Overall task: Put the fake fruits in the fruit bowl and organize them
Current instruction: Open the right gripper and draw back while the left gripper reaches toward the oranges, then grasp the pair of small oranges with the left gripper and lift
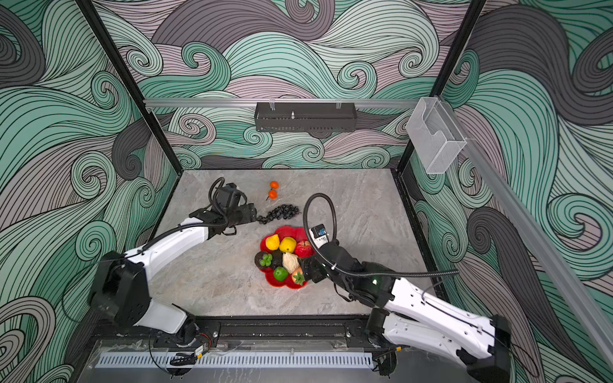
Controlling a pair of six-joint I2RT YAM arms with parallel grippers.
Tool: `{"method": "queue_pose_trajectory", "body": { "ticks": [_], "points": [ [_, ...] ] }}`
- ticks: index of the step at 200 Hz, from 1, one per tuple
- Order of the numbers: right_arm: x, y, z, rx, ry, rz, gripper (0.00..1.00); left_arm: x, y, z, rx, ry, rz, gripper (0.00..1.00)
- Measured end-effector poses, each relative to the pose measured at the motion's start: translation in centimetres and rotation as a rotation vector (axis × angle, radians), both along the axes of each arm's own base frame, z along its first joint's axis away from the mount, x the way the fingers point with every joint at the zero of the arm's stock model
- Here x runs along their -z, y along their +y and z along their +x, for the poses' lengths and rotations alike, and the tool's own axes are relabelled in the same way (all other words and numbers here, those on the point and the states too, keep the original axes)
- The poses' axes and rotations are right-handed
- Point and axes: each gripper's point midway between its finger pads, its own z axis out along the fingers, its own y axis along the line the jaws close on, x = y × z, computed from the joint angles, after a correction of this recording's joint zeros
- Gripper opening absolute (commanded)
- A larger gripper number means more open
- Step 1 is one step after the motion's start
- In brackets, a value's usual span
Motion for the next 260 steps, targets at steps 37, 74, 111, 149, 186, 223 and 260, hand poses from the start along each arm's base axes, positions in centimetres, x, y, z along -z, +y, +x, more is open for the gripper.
{"method": "queue_pose_trajectory", "body": {
  "ticks": [37, 74, 111, 149, 186, 223, 260],
  "points": [
    [3.0, -2.3, -0.2, 0.029, -0.055, 0.029, 0.89, 2.3, -2.8, 6.4, 0.063, 0.104, -0.009, 0.72],
    [6.1, -3.3, -0.6, 0.024, -0.089, 0.041, 0.91, 5.2, -4.8, 10.3, 0.132, 0.153, 0.015, 0.67],
    [8.7, -3.6, -0.8, 0.007, -0.111, 0.046, 0.96, 6.1, -6.1, 13.1, 0.210, 0.124, 0.055, 0.64],
    [8.6, -2.9, -0.6, -0.016, -0.142, 0.072, 0.96, 6.9, -6.7, 15.2, 0.268, 0.083, 0.109, 0.64],
    [8.8, -2.4, -0.4, -0.029, -0.142, 0.065, 0.96, 8.4, -7.0, 17.0, 0.298, 0.070, 0.171, 0.64],
    [8.8, -2.2, -0.4, -0.034, -0.138, 0.065, 0.96, 9.6, -7.3, 17.8, 0.309, 0.070, 0.244, 0.64],
    [8.9, -2.1, -0.3, -0.036, -0.139, 0.064, 0.96, 10.4, -7.3, 17.9, 0.315, 0.074, 0.340, 0.62]
  ]
}}
